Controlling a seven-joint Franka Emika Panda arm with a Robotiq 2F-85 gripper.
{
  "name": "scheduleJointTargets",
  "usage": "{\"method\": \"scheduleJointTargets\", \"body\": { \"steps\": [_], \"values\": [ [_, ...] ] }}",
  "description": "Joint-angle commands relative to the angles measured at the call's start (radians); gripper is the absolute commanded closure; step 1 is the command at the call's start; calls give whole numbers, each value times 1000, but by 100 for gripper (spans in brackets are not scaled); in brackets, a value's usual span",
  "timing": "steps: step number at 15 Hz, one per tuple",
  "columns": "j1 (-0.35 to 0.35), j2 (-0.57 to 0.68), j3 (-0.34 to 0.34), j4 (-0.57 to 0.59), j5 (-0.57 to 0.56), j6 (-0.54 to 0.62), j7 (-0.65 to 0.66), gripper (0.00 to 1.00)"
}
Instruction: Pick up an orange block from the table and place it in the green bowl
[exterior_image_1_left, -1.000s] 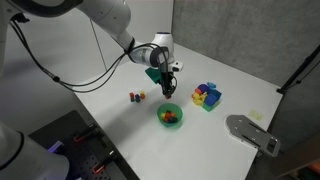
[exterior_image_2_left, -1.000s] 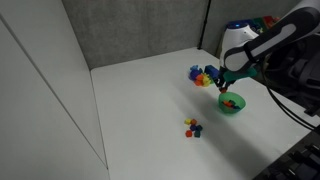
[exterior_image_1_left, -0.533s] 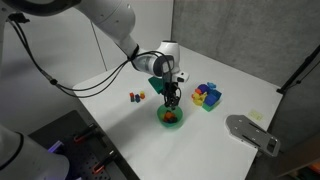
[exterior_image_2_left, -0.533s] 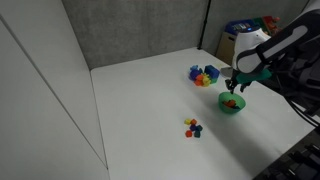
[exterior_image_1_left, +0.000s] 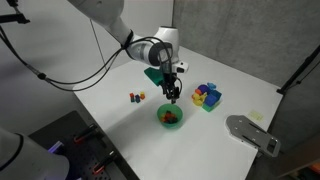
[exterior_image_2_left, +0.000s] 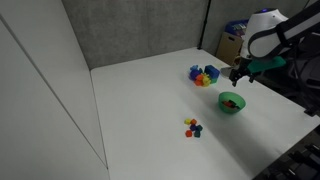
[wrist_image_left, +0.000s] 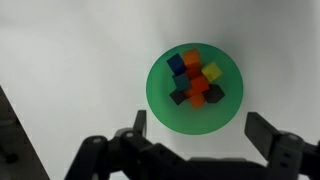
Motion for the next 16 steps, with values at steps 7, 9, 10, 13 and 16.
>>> {"method": "scheduleJointTargets", "body": {
  "steps": [7,9,10,13,16],
  "values": [
    [-91,-503,116,-176,44,-393,-277,0],
    [-93,-588,128,-167,35,-500,-279,0],
    [-93,-627,135,-158,35,-549,-275,0],
    [-96,-735,152,-137,42,-654,-259,0],
    [-97,-836,159,-143,52,-676,-265,0]
  ]
}}
